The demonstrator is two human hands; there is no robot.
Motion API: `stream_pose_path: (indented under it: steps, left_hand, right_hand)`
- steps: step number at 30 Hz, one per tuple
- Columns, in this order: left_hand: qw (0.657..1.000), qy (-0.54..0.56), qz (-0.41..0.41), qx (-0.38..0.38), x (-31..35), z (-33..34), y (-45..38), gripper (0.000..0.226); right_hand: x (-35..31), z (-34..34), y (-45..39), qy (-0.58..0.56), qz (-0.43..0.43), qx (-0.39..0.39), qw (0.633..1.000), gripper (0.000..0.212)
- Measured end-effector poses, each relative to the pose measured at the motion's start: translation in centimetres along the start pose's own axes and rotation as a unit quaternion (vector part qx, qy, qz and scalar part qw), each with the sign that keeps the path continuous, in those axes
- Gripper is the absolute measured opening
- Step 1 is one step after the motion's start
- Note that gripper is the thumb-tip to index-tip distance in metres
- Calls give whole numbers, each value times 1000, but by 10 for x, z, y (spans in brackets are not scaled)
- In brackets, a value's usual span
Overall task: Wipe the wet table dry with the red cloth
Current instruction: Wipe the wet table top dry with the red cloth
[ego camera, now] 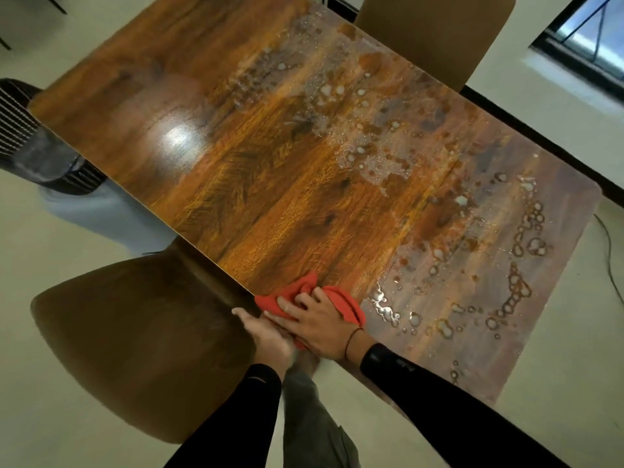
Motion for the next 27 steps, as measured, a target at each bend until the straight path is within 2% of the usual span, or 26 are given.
stream_pose_path:
  steps: [2,4,7,9,11,13,15,17,18,19,22,24,27]
  left_hand:
    - [999,48,-3,18,-3,-1,6,111]
    - [995,101,4,-1,-3,14,14,114]
    - [995,96,27,3,3,25,23,133]
    - [991,135,6,14,-1,23,21,118]
    - [988,155,-5,-3,-3,23,15,109]
    - [988,152,-14,-16,-6,21,11,108]
    - [990,139,-17,-29,-8,18,9,109]
    - [991,127,-18,-37,-9,16,9,112]
    - [991,123,-20,-38,-9,16,8,112]
    - [992,121,-20,-38,-10,15,7,112]
    - [992,112,-22,-46,-16,15,4,112]
    - [993,99,-22,-54,-18,19,7,113]
    - [995,85,-5,-60,-20,22,8,112]
  right_hand:
    - [2,4,10,22,-44,14,999,79]
    - [37,2,13,12,-47,27,998,81]
    - [101,-2,20,-16,82,33,996,76]
    - [151,-7,29,-41,180,43,982,66]
    - [194,-13,40,-67,292,56,952,59]
    - [217,-12,49,-95,412,68,904,55]
    - [215,-11,54,-130,508,70,849,54]
    - [197,-9,53,-163,558,75,810,55]
    - [183,-8,50,-163,554,82,812,55]
    - [165,-9,45,-158,528,79,830,56]
    - [99,3,37,-125,386,70,911,59]
    - [55,15,45,-104,286,59,951,61]
    - [13,27,68,-53,189,43,980,64]
Point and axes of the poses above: each hand's wrist, its own y-axis away from the middle knuckle, its own z-axis out of the palm, x = y × z, the point moved 8 cm from there along -y, towards the middle knuckle, and after that the axes turned 8 degrees about -x, right-handed, at the moved point
